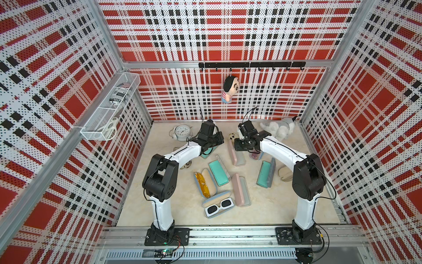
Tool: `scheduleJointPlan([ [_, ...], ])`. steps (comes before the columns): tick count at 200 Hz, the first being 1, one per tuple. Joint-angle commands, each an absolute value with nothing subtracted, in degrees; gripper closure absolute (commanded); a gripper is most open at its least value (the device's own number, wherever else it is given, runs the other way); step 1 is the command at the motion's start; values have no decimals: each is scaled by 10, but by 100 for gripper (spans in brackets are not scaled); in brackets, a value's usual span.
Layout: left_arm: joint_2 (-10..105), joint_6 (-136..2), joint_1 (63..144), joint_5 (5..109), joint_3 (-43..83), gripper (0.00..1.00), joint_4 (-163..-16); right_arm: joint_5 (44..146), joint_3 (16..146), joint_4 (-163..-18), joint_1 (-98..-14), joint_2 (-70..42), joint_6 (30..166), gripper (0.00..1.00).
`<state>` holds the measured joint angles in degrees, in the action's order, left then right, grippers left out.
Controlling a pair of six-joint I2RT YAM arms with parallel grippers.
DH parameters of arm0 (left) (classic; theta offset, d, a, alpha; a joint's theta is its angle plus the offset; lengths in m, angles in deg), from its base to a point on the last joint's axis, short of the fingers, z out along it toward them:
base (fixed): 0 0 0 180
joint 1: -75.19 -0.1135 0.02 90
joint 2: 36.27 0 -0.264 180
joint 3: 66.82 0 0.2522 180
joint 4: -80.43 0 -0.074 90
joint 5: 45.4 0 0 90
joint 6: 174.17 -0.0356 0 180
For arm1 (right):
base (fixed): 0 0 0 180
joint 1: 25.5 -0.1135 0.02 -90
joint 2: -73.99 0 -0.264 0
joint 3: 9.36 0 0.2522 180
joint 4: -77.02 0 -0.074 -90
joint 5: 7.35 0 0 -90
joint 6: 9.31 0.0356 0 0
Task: Close the glasses case
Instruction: Adjust the glasses case at the center of the board, then close the glasses case at the center of the board.
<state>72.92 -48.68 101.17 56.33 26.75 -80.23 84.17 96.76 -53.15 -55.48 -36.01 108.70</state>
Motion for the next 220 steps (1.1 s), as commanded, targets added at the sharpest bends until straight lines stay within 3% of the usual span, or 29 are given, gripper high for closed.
scheduleJointPlan([
  [1,741,-485,1028,566,282,100,-800,826,953,-533,-528,-346,1083,96],
  [8,741,-485,1034,565,281,100,-799,831,952,-534,-520,-350,1083,100],
  [94,737,-485,1055,542,248,100,-776,848,994,-527,-490,-458,1071,100],
  [220,758,-495,1081,527,256,100,-742,855,1001,-533,-481,-519,1083,100],
])
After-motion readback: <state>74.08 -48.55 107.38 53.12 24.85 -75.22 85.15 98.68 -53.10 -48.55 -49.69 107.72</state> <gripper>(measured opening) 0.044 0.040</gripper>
